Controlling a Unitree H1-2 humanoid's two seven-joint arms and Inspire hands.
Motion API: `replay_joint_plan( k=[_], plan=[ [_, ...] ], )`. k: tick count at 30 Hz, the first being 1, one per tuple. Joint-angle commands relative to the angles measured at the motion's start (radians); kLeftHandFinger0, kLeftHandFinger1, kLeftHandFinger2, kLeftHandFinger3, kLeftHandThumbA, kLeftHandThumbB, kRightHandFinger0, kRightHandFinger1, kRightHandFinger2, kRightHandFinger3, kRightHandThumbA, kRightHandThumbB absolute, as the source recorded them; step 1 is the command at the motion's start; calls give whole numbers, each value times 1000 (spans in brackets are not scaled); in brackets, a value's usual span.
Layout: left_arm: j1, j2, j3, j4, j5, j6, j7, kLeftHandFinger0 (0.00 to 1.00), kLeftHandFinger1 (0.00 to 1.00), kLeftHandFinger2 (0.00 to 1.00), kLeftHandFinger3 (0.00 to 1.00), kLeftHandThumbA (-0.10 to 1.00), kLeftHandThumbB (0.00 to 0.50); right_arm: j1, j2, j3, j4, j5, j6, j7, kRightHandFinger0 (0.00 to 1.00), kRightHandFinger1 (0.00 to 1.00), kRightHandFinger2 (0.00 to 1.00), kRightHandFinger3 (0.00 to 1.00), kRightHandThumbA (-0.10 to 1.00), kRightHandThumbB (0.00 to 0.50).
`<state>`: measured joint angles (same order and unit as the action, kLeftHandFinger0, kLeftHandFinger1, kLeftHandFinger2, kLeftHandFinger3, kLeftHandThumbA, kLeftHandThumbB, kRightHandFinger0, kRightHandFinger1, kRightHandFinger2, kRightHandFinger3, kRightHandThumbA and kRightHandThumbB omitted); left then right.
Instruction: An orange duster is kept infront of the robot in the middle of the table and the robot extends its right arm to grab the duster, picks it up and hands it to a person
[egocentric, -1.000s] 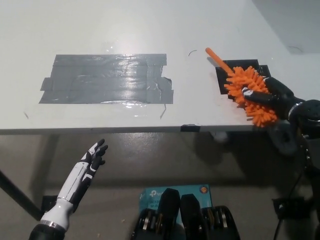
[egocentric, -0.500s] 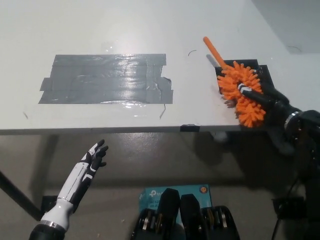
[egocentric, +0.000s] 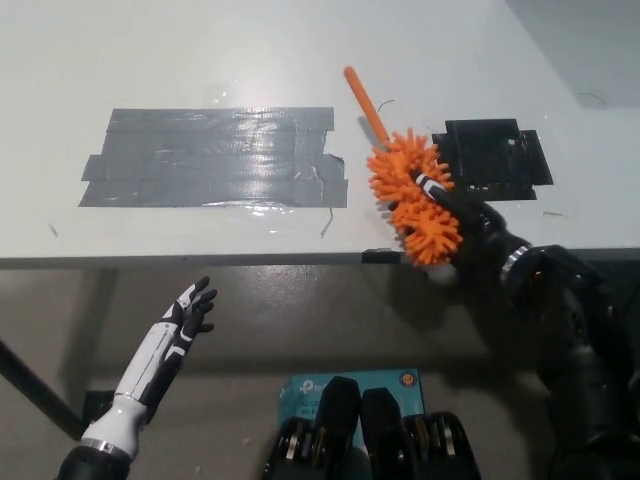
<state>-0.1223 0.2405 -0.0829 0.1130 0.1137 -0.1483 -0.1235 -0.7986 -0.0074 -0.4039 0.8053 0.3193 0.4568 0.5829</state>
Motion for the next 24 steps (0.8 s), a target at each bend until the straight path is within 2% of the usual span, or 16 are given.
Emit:
replay_joint_plan(
  k=[1, 2, 3, 5, 9, 13, 17, 24],
  plan=[
    [-29, 25, 5, -43, -9, -25, -24, 876, 952, 976, 1000, 1000, 116, -107, 20, -28, 23, 215, 13, 67, 0, 362, 713, 860, -100, 144],
    [-29, 24, 4, -42, -9, -26, -24, 875, 952, 975, 1000, 1000, 117, -108, 21, -29, 25, 223, 13, 59, 0, 364, 718, 861, -100, 145],
    [-28, 24, 3, -44, -7, -25, -24, 875, 951, 973, 1000, 1000, 116, -109, 25, -34, 21, 238, 13, 37, 0, 373, 735, 910, -100, 119],
    [-29, 26, 3, -45, -6, -25, -25, 873, 950, 970, 1000, 1000, 109, -112, 31, -42, 20, 258, 13, 9, 0, 367, 732, 945, -100, 112],
    [-29, 26, 4, -46, -9, -27, -26, 872, 948, 967, 1000, 1000, 107, -117, 40, -50, 21, 292, 13, -44, 0, 343, 698, 948, -100, 117],
    [-32, 26, 4, -46, -6, -28, -26, 868, 943, 964, 1000, 1000, 107, -121, 43, -45, 24, 327, 13, -78, 0, 311, 644, 888, -100, 113],
    [-33, 24, 7, -46, -9, -29, -29, 864, 935, 959, 1000, 1000, 115, -123, 46, -31, 21, 352, 13, -101, 0, 321, 649, 926, -100, 100],
    [-33, 26, 6, -45, -6, -33, -30, 857, 924, 949, 1000, 1000, 121, -123, 42, -14, 31, 370, 13, -99, 0, 336, 672, 975, -100, 110]
  ],
)
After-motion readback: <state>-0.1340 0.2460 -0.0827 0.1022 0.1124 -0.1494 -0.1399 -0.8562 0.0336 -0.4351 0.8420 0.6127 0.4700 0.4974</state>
